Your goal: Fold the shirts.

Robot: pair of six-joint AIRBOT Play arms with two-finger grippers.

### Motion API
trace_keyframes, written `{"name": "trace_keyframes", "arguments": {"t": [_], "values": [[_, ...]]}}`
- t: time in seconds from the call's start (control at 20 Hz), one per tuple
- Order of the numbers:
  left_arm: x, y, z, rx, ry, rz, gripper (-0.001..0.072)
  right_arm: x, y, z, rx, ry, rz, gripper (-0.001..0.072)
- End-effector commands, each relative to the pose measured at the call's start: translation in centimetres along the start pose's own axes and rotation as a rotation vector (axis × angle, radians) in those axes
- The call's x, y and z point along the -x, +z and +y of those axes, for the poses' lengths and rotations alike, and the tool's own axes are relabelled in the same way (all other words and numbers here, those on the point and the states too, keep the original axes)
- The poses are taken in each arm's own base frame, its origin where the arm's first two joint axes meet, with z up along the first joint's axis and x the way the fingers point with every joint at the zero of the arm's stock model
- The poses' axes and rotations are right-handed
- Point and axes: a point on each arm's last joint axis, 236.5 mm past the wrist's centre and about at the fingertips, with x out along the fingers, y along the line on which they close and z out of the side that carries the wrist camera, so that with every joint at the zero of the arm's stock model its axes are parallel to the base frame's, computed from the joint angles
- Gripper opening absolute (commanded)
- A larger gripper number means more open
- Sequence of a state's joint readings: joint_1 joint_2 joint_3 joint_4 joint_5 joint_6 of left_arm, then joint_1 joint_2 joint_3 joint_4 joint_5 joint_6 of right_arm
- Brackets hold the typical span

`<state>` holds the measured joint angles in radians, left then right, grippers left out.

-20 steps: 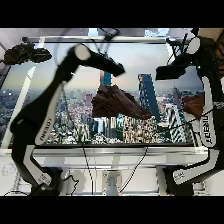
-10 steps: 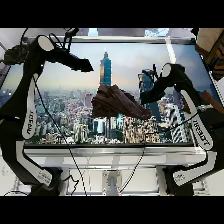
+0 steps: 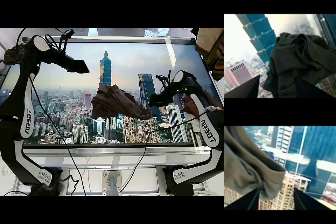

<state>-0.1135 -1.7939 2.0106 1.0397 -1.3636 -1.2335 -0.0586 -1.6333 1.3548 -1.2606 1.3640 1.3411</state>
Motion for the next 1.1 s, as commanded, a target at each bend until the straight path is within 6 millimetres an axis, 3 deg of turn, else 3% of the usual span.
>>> {"name": "trace_keyframes", "arguments": {"t": [0.0,0.35,0.6,0.7,0.8,0.85,0.95,1.0,1.05], "values": [[0.0,-1.3,0.7,-0.003,0.027,0.055,0.0511,0.3,-0.9,0.1,-0.053,0.101,0.014,0.0492],[0.1,-2.5,1.5,0.051,0.057,0.105,0.051,-4.9,-3.4,2.3,-0.114,0.237,0.036,0.0491],[-0.2,-6.2,2.7,0.16,0.068,0.231,0.051,-7.2,-2.8,3.2,-0.143,0.272,-0.036,0.0469],[-1.3,-8.1,2.8,0.242,0.048,0.277,0.051,-7.7,-2.5,3.3,-0.139,0.261,-0.058,0.037],[-2.6,-9.9,1.3,0.305,-0.031,0.327,0.051,-8.0,-2.0,3.5,-0.11,0.249,-0.083,0.023],[-3.2,-10.9,0.0,0.341,-0.096,0.36,0.051,-8.1,-1.7,3.7,-0.105,0.243,-0.094,0.0126],[-3.8,-12.8,-2.6,0.401,-0.224,0.427,0.051,-8.3,-1.2,3.9,-0.091,0.231,-0.114,0.0093],[-3.9,-13.6,-3.3,0.422,-0.26,0.455,0.0502,-8.3,-1.0,3.9,-0.083,0.225,-0.122,0.0034],[-4.0,-14.3,-3.6,0.441,-0.272,0.478,0.0481,-8.4,-0.9,4.0,-0.078,0.222,-0.126,0.003]]}}
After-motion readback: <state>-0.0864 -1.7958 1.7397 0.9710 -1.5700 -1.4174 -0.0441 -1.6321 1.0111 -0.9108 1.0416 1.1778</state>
